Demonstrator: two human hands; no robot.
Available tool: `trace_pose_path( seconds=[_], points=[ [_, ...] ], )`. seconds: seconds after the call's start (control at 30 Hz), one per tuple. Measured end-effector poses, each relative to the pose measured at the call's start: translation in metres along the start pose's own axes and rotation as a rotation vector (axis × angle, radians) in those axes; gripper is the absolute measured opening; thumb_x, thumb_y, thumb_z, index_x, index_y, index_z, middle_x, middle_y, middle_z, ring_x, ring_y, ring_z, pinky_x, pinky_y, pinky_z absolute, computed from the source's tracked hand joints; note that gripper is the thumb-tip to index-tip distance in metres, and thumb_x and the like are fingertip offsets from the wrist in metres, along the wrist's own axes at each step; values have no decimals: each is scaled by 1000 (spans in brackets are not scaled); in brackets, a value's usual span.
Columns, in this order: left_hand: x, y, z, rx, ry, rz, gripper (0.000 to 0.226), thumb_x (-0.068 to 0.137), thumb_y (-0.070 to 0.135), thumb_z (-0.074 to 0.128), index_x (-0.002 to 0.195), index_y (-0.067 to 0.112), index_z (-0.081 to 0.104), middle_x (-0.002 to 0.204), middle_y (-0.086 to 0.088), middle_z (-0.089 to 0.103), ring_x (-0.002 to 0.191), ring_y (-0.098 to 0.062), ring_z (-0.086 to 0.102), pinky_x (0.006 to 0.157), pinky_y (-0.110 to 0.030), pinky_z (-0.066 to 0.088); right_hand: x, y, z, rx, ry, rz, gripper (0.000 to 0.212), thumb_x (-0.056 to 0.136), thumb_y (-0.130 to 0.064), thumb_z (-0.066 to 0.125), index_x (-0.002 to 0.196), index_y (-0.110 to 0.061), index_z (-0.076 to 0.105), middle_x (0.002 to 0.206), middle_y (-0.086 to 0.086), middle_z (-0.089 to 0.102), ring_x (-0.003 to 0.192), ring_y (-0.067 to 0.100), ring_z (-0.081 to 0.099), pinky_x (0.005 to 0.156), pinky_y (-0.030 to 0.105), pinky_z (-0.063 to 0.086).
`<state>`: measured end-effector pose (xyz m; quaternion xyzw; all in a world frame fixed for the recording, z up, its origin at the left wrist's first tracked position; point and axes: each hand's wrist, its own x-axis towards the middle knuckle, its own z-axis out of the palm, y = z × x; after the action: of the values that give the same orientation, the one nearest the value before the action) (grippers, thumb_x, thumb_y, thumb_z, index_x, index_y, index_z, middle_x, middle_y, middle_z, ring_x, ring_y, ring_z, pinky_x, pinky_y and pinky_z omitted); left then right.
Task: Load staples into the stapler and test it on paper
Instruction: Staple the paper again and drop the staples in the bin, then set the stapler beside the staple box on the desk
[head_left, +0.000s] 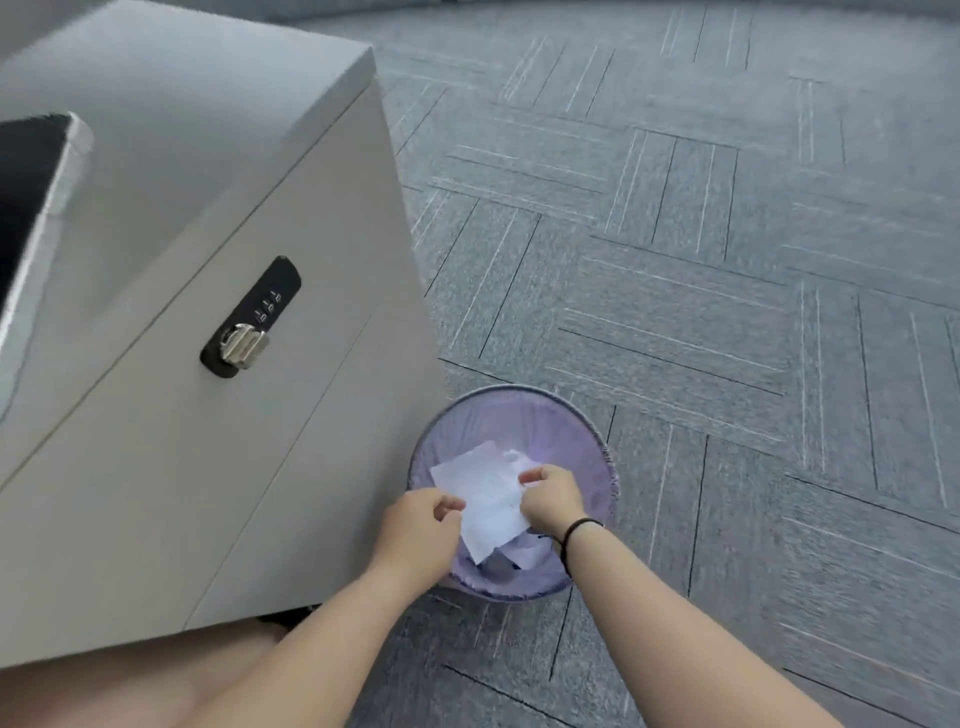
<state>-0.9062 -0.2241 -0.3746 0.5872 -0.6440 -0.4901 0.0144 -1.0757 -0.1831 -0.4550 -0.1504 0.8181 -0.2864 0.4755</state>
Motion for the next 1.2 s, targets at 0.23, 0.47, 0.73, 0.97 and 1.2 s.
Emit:
trace_pose_path(
  seconds=[0.23, 0.47, 0.73, 0.97, 1.2],
  points=[
    [2, 1, -2, -40, 25, 14, 22, 88, 10, 56, 97, 17, 75, 96, -3, 76, 94, -19, 70, 89, -36, 56, 14, 15, 34, -169, -76, 99, 37, 89, -1, 50, 124, -10, 59, 130, 19, 59, 105, 33, 54, 100, 39, 50],
    [-20, 14, -11, -18, 40, 32, 21, 88, 12, 56, 100, 18, 73, 100, 2, 75, 93, -15, 68, 88, -33, 56, -13, 6, 24, -432, -157, 4, 58, 86, -12, 55, 144, -14, 46, 137, 13, 59, 124, 31, 57, 102, 35, 48],
    [-105, 70, -66, 60, 144, 251, 20, 92, 20, 55, 103, 22, 72, 96, 8, 75, 87, -7, 67, 76, -16, 51, -111, -38, -18, -351, -112, -363, 35, 88, -24, 65, 122, -17, 65, 120, -1, 69, 113, 15, 65, 92, 21, 45],
    [-237, 120, -147, 72, 384, 563, 15, 92, 22, 59, 97, 23, 73, 90, 7, 74, 83, -7, 66, 80, -26, 54, -287, -133, -70, -170, -230, -813, 14, 84, -23, 77, 96, -18, 75, 85, 1, 79, 81, 17, 75, 77, 34, 61],
    [-386, 101, -224, -45, 728, 732, 12, 90, 25, 66, 96, 24, 76, 83, 11, 76, 74, -3, 69, 62, -6, 47, -444, -184, -65, -150, -298, -1129, 7, 76, -21, 82, 76, -16, 76, 74, 7, 77, 64, 14, 69, 62, 21, 55]
  ],
)
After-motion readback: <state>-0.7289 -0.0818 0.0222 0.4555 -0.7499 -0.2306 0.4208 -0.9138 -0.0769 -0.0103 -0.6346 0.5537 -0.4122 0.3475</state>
